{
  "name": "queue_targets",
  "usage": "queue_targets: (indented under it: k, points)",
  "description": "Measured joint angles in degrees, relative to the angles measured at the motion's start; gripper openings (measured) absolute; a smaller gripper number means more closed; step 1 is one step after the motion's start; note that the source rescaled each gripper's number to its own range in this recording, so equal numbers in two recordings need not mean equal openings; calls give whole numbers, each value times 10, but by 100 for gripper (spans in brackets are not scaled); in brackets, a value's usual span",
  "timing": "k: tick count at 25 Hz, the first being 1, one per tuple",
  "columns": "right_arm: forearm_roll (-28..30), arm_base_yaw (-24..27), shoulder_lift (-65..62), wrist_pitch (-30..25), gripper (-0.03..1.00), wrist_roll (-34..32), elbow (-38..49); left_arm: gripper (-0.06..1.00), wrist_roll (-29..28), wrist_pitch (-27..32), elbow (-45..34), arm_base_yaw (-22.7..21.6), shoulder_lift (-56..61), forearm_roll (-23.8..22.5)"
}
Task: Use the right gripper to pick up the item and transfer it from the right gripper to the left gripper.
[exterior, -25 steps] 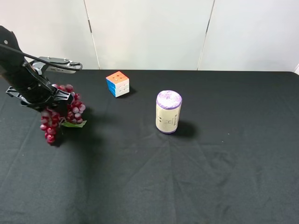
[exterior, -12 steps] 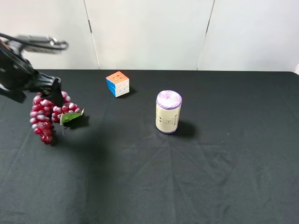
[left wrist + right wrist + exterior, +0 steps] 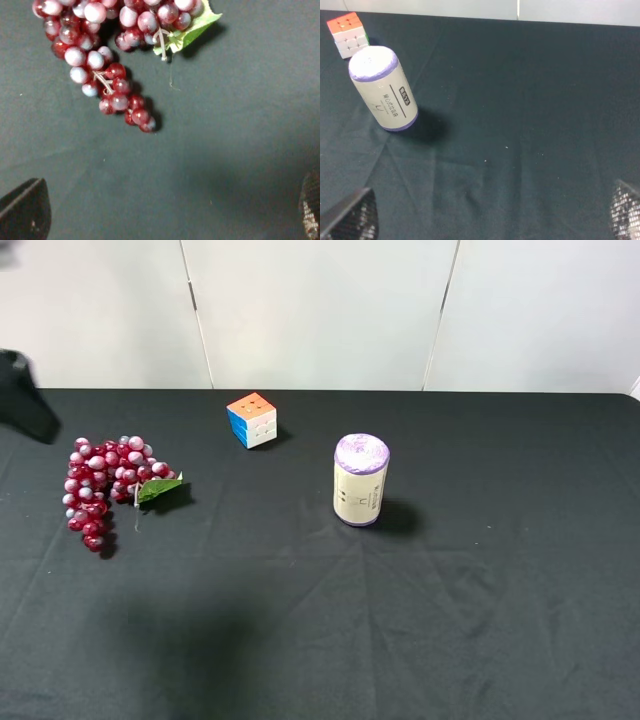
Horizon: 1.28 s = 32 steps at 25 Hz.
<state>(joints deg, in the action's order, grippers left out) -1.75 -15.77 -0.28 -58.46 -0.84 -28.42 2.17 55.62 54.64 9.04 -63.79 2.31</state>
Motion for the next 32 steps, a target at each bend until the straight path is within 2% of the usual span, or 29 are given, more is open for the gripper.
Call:
queue_targets:
  k: [4,7,14,26,32]
  points:
    - [0,0,0,0,100,0,0,100,-14,27,-39,0,91,0]
    - [0,0,0,0,100,0,0,100,-31,45,-96,0,168,0]
    - [0,0,0,1,100,0,0,100,-42,58,-194,0,355,-7]
    - [0,0,0,1,100,0,0,100,-42,53,-259,0,619,-31]
    - [0,0,0,1,100,0,0,100,-42,52,-261,0,641,-50]
